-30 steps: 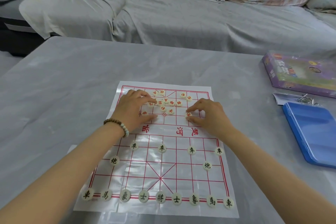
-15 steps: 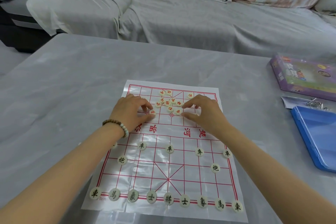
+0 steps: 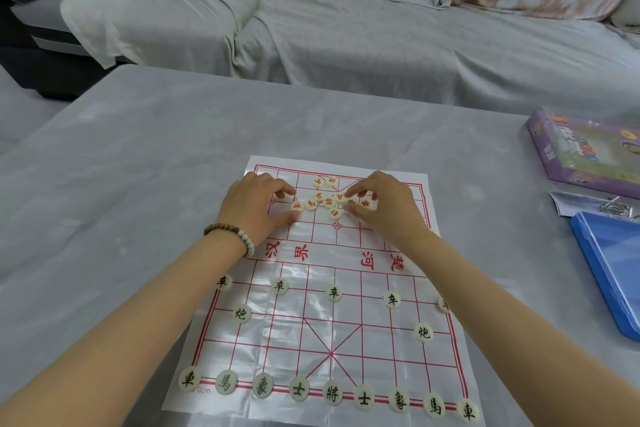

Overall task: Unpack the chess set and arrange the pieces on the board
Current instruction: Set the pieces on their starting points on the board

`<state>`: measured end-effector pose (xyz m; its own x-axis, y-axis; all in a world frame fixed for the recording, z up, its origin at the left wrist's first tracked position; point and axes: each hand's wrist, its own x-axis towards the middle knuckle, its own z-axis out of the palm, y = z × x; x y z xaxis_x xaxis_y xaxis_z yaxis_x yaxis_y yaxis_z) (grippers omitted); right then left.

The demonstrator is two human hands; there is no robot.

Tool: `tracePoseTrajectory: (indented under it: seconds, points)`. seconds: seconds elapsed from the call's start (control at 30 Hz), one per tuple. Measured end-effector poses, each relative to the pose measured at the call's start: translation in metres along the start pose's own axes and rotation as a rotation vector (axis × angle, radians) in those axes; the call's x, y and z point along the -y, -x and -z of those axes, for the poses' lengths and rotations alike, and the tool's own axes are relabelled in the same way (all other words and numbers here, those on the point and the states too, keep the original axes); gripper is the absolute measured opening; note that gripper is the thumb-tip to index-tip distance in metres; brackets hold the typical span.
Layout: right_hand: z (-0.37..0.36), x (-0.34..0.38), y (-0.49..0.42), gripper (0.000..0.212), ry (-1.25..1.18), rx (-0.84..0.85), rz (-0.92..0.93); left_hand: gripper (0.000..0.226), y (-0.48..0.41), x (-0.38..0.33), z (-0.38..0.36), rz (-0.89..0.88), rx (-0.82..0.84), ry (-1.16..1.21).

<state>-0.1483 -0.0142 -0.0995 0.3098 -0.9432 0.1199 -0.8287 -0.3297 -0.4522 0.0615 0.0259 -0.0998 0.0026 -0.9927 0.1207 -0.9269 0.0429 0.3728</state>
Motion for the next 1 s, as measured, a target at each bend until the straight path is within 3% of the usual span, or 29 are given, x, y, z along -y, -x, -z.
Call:
tracePoseTrajectory:
  seconds: [0.3, 0.4, 0.6, 1.0]
  points:
    - [-0.003, 0.009, -0.026, 0.034, 0.066, 0.082, -0.072, 0.035, 0.006, 0.002, 0.003, -0.066, -0.012, 0.006]
    - [0.007, 0.010, -0.015, 0.032, -0.009, 0.035, -0.035, 0.033, 0.009, 0.003, 0.005, -0.084, -0.008, 0.014]
    - [0.004, 0.010, 0.020, 0.030, 0.015, 0.188, 0.066, 0.031, 0.017, 0.007, 0.005, -0.083, -0.036, 0.051]
    - [-0.004, 0.009, 0.018, 0.035, 0.079, 0.153, 0.004, 0.033, 0.024, 0.010, 0.007, -0.051, -0.007, 0.028]
